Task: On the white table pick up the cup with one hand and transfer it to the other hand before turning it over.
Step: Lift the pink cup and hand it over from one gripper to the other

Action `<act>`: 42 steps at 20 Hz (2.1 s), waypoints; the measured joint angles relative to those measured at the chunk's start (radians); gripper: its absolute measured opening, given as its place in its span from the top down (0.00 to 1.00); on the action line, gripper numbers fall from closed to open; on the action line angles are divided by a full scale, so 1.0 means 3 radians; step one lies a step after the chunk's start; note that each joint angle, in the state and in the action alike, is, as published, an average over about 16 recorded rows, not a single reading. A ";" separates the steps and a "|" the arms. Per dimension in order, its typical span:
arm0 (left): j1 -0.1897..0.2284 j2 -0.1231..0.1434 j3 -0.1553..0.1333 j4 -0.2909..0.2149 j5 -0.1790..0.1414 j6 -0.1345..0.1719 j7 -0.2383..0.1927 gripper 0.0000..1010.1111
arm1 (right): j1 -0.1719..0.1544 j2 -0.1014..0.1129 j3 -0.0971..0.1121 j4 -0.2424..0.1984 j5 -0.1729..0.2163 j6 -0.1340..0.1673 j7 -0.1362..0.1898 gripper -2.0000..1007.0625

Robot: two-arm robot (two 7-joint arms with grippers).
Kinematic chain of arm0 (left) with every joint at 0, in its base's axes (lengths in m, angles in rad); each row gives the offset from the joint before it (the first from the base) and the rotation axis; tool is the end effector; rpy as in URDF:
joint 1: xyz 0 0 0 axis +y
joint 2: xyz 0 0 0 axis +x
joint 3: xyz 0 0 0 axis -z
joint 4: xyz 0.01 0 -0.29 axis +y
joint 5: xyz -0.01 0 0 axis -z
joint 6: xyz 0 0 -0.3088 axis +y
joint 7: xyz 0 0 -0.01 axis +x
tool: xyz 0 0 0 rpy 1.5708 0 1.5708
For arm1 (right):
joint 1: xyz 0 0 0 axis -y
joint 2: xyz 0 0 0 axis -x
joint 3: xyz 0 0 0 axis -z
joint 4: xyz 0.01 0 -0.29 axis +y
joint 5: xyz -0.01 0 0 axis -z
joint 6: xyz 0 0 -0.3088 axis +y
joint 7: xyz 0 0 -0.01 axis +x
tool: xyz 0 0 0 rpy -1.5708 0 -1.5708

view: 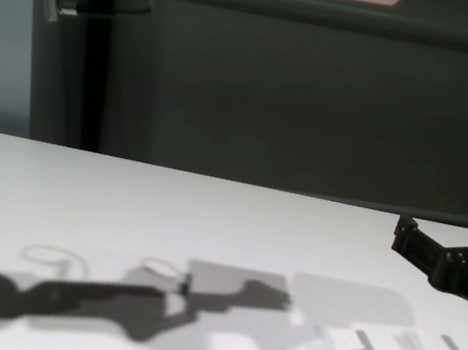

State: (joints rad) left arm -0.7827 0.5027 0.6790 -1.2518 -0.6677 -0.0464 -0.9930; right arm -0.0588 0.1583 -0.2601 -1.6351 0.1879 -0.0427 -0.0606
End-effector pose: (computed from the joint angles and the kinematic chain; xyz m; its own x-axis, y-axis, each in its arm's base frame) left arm 0.4836 0.0221 -0.1443 0.9587 0.1919 0.2098 -0.1992 0.9799 0.0140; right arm 0.3002 0.0394 -0.3071 0.2028 -0.9779 -0.0508 0.9792 0.2028 0.0059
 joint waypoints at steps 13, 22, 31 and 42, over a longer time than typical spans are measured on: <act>-0.0044 -0.0070 -0.0027 0.0083 -0.0136 0.0009 -0.0054 0.95 | 0.0000 0.0000 0.0000 0.0000 0.0000 0.0000 0.0000 0.00; -0.0045 -0.0071 -0.0025 0.0094 -0.0188 0.0010 -0.0085 0.95 | 0.0000 0.0000 0.0000 0.0000 0.0000 0.0000 0.0000 0.00; -0.0037 -0.0055 -0.0017 0.0085 -0.0200 0.0012 -0.0097 0.95 | 0.0001 -0.0001 0.0000 0.0000 0.0000 0.0000 0.0002 0.01; -0.0037 -0.0056 -0.0015 0.0085 -0.0196 0.0012 -0.0093 0.95 | 0.0131 -0.0160 0.0124 -0.0001 0.0238 -0.0090 0.0159 0.01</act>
State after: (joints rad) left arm -0.7938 0.4860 0.6745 -1.2264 -0.7265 -0.0429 -1.0208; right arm -0.0194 0.1104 -0.2228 -1.6356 0.2594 -0.0695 -0.0130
